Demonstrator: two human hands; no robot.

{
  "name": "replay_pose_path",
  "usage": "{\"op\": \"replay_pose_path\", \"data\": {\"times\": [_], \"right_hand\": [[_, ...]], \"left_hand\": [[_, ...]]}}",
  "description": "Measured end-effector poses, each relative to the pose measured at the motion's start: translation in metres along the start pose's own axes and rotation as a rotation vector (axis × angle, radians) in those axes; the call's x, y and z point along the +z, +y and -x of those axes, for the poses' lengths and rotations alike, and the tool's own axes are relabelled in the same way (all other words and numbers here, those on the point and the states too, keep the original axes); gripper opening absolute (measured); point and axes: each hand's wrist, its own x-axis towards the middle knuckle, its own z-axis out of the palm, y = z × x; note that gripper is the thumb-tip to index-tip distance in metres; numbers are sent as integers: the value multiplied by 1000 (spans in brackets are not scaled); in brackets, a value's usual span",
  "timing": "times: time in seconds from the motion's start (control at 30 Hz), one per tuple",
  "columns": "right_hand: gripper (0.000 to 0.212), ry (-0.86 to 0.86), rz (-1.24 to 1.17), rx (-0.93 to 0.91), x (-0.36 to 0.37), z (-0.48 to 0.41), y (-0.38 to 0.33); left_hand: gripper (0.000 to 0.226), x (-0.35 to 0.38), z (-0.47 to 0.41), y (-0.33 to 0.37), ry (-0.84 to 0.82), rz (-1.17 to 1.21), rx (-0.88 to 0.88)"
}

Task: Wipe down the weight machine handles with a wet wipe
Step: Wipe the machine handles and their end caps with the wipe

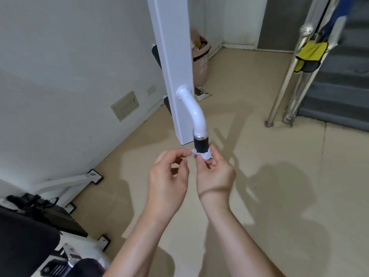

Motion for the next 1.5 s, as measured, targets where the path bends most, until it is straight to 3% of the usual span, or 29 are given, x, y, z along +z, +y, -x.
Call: {"op": "replay_pose_path", "data": {"times": [0.13, 0.23, 0.4, 0.53, 0.63, 0.7, 0.77, 0.93, 1.1, 1.27, 1.37, 1.5], "right_hand": [[7, -7, -57, 88, -4, -4, -7], [6, -103, -264, 187, -14, -6, -16], [28, -269, -274, 211, -36, -9, -21], [6, -266, -191, 118, -44, -22, -23], [4, -235, -133, 95, -42, -25, -14], [18, -198, -133, 120, -40, -23, -7], [27, -154, -150, 162, -39, -22, -4], [23, -102, -232, 223, -36, -23, -1], [34, -66, 22, 39, -35, -16, -3], [41, -191, 160, 47, -34, -15, 0], [38, -108, 240, 18, -26, -20, 6], [19, -49, 347, -66, -17, -27, 10]], "left_hand": [[46, 7, 0, -6, -108, -42, 9], [52, 14, -3, 2, -119, 19, -17], [58, 34, -5, 7, -59, 240, -204], [40, 37, -20, -1, -67, 318, -272], [24, 38, -23, -11, -64, 257, -270], [15, 42, -20, -15, -69, 259, -317], [18, 42, -22, -12, -84, 244, -331], [42, 38, -35, -1, -58, 203, -254], [23, 51, -25, -15, -133, 284, -386], [47, 45, -25, -9, -288, 275, -353], [38, 39, -26, -8, -256, 300, -335], [19, 42, -30, -12, -175, 322, -393]]}}
